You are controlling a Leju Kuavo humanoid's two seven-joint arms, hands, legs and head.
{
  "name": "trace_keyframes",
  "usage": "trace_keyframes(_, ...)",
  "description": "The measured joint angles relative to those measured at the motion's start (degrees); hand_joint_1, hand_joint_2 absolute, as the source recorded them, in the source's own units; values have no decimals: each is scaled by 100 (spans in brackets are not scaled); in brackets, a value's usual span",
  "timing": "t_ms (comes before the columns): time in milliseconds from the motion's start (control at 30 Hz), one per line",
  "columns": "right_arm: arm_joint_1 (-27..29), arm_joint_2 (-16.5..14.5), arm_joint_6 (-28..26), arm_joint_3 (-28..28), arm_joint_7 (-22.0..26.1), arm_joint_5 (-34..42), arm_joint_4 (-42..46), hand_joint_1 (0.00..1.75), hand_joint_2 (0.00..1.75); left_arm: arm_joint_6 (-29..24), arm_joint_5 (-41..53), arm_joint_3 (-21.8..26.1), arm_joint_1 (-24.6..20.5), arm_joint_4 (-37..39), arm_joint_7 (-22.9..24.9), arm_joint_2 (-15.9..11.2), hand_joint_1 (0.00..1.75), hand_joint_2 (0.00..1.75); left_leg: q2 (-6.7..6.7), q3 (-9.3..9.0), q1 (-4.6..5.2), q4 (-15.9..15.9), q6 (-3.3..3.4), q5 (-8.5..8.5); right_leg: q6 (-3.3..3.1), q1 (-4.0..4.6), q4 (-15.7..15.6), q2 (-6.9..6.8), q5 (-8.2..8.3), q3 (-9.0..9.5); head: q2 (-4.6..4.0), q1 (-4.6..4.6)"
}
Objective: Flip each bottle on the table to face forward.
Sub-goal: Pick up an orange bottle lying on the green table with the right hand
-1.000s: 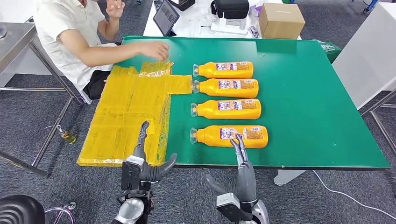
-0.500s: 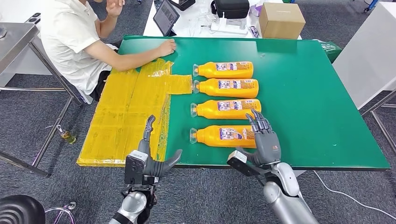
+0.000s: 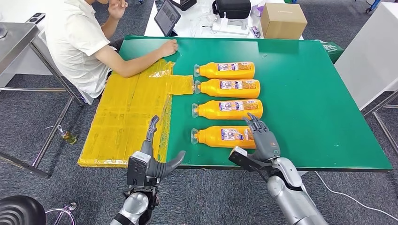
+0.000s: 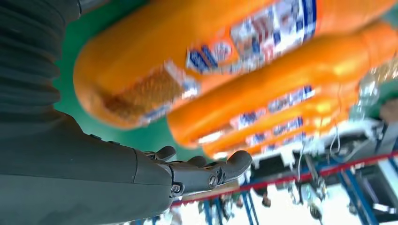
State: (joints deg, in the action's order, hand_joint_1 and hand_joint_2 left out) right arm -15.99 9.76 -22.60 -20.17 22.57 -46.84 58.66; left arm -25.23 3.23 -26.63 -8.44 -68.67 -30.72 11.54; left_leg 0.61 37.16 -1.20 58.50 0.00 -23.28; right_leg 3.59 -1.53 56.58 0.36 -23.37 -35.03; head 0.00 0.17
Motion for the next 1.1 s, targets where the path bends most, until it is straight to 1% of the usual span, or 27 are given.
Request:
trace_keyframes(100,0,79,165,-71,-1,11,-2,0,175,26,27,-9,-5,-1,1,0,0,175,0,0,0,0,0,0,0,0,0,0,0,0,0,0)
trace_keyframes(167,-4,149,277,-97,-111,-38,-6,0,175,39,43,-21,-12,-3,1,1,0,175,1,1,0,0,0,0,0,0,0,0,0,0,0,0)
trace_keyframes(267,-41,282,387,-127,-458,-271,-41,0,175,46,69,-43,-19,-17,11,2,0,175,1,3,1,0,0,0,0,-1,0,0,0,0,0,1)
trace_keyframes(400,-131,407,275,-152,-857,-677,-115,0,175,46,104,-73,-20,-43,45,2,0,175,1,3,2,0,1,0,1,-1,0,0,1,1,0,1)
trace_keyframes(733,-159,426,194,-166,-969,-820,-137,0,175,46,110,-80,-19,-50,52,3,0,175,1,3,2,0,1,0,1,-1,0,0,1,1,0,1)
trace_keyframes(867,-400,475,-22,-246,-1577,-1484,-331,0,175,35,180,-89,-19,-75,93,19,0,175,0,1,0,0,0,0,1,0,0,0,1,0,0,-1)
trace_keyframes(933,-513,449,5,-277,-1595,-1500,-464,0,175,41,203,-89,-19,-96,108,33,0,175,1,2,1,0,0,0,1,0,0,0,1,0,0,0)
trace_keyframes(1100,-592,381,64,-316,-1372,-1262,-621,0,175,55,210,-89,-20,-109,115,35,0,175,1,2,0,0,0,0,1,0,0,0,1,0,0,1)
